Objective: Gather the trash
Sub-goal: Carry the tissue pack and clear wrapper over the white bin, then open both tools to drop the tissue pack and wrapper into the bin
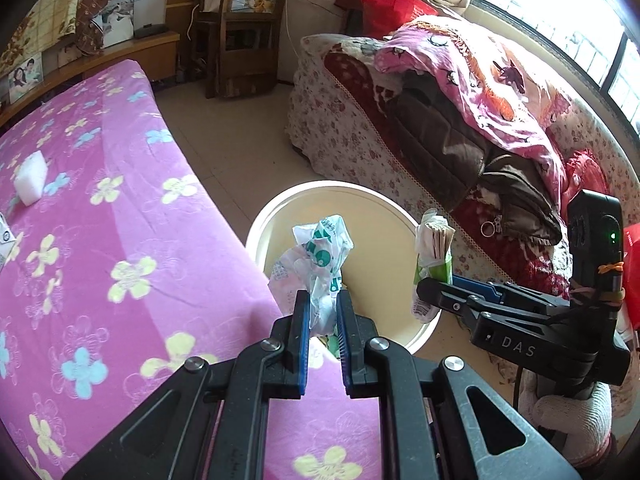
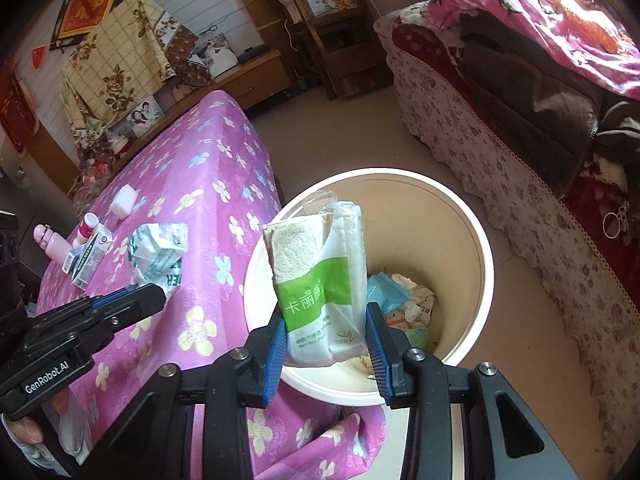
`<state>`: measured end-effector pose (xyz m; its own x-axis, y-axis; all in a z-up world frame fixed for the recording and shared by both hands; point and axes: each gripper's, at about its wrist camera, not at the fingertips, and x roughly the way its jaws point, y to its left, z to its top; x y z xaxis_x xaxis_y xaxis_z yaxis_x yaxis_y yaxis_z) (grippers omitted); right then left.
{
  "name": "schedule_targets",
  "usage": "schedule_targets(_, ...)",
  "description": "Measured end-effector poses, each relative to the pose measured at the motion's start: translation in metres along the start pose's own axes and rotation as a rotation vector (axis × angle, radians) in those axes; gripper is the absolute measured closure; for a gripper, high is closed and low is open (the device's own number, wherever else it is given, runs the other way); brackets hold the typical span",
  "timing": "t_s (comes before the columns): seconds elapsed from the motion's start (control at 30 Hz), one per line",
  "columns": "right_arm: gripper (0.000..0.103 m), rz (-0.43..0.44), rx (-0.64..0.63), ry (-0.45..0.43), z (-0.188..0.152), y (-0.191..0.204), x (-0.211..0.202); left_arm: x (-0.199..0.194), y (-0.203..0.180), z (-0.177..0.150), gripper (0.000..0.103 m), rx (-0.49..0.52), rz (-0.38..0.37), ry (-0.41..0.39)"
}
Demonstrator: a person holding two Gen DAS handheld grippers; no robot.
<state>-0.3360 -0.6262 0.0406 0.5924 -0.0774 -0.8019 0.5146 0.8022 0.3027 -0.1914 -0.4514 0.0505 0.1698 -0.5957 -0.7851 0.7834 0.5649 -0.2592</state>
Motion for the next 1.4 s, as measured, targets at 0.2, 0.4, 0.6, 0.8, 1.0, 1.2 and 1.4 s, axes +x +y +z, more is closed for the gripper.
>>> schedule_targets(0.2,0.063,-0.001,0.009,0.004,0.000,-0.005,0.003,0.009,-0.009,0.001,0.090,0.014,-0.007,0.015)
schedule_targets(0.4,0.063,-0.010,0.015,0.007,0.000,-0.007,0.004,0.013,-0.010,0.003,0.090,0.019,-0.004,0.021)
schedule_targets(0.6,0.061,-0.026,0.026,0.019,0.000,-0.011,0.008,0.018,-0.011,0.004,0.090,0.015,-0.005,0.028)
schedule_targets(0.8,0.061,-0.029,0.032,0.027,-0.001,-0.014,0.012,0.023,-0.011,0.005,0.090,0.015,-0.010,0.032)
schedule_targets(1.0,0.056,-0.036,0.050,0.031,0.001,-0.016,0.014,0.026,-0.010,0.004,0.089,0.007,-0.023,0.039)
schedule_targets(1.2,0.045,-0.030,0.079,0.048,-0.001,-0.022,0.021,0.029,-0.008,0.003,0.064,0.005,-0.031,0.050)
schedule_targets(1.4,0.041,-0.025,0.103,0.046,0.000,-0.025,0.020,0.027,-0.005,0.002,0.063,0.000,-0.026,0.043)
